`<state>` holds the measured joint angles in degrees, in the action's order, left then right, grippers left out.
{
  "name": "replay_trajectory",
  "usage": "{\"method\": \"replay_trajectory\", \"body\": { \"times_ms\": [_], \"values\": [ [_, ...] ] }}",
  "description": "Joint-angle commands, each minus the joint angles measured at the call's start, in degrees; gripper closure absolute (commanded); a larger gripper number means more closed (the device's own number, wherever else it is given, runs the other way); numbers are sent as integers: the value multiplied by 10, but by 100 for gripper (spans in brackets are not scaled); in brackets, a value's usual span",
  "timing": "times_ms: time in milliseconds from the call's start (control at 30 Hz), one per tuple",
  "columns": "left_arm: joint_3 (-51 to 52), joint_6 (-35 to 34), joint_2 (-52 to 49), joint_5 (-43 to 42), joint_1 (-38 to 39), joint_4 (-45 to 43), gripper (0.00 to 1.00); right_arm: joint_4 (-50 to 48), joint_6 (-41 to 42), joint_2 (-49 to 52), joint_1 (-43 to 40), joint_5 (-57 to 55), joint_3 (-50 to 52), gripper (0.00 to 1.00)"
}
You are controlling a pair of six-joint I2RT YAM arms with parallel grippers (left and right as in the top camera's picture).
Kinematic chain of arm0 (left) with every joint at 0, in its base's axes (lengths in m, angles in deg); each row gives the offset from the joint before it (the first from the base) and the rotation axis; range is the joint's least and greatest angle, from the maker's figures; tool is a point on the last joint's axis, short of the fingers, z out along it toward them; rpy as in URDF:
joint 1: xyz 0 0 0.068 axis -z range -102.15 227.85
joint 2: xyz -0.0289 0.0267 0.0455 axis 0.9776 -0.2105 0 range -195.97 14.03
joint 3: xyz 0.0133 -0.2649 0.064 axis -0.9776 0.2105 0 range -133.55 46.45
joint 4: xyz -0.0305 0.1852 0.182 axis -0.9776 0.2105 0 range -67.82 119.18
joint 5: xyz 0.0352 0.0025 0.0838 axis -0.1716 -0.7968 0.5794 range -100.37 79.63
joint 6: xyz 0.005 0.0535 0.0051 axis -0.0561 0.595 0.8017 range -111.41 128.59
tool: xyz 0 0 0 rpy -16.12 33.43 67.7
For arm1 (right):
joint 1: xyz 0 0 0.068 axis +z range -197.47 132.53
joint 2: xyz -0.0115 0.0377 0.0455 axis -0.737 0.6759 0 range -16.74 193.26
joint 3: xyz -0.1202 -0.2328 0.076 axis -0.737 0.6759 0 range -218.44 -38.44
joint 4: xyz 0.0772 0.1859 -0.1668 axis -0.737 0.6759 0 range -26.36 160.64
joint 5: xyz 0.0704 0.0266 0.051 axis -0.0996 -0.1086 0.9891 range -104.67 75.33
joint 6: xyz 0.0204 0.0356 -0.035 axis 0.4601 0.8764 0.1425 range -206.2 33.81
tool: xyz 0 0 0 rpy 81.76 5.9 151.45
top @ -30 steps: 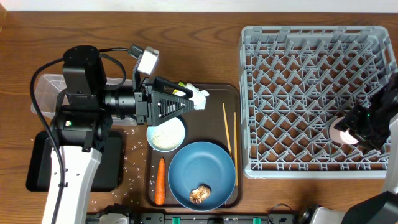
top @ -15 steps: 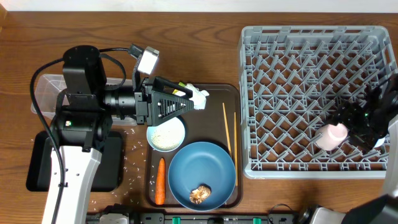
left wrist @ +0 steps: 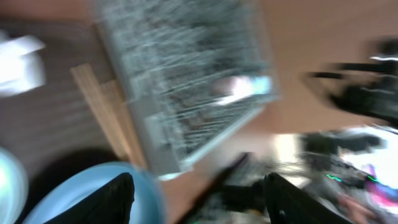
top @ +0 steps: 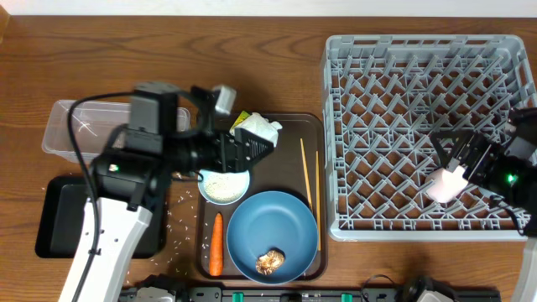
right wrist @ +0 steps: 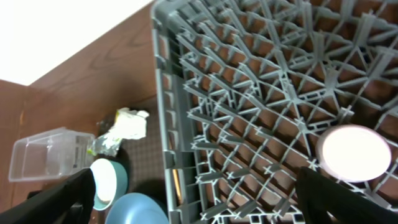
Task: Sort waste into correct bins and load items into the dishwasher rack
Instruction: 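Reach left gripper to the white tissue on the tray and grasp it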
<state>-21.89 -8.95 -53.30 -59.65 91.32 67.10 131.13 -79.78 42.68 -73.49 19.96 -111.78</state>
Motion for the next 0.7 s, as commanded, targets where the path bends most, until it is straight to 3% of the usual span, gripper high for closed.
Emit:
{"method": "replay_trajectory", "body": {
  "times_ms": [0, 200, 500, 567, 667],
  "values": [
    [-9, 16, 4, 264, 34, 41, 32, 0, -9, -19, 12, 24, -6, 1],
    [-2, 16, -1, 396, 66, 108, 31, -5, -7, -27, 17, 49, -6, 1],
    [-2, 16, -12, 397, 66, 118, 30, -2, -8, -8, 25, 51, -6, 1],
    [-2, 16, -12, 397, 66, 111, 19, 3, -10, -7, 37, 51, -6, 1],
    [-2, 16, -12, 397, 66, 107, 15, 4, -19, -7, 51, 50, -6, 1]
  ]
}}
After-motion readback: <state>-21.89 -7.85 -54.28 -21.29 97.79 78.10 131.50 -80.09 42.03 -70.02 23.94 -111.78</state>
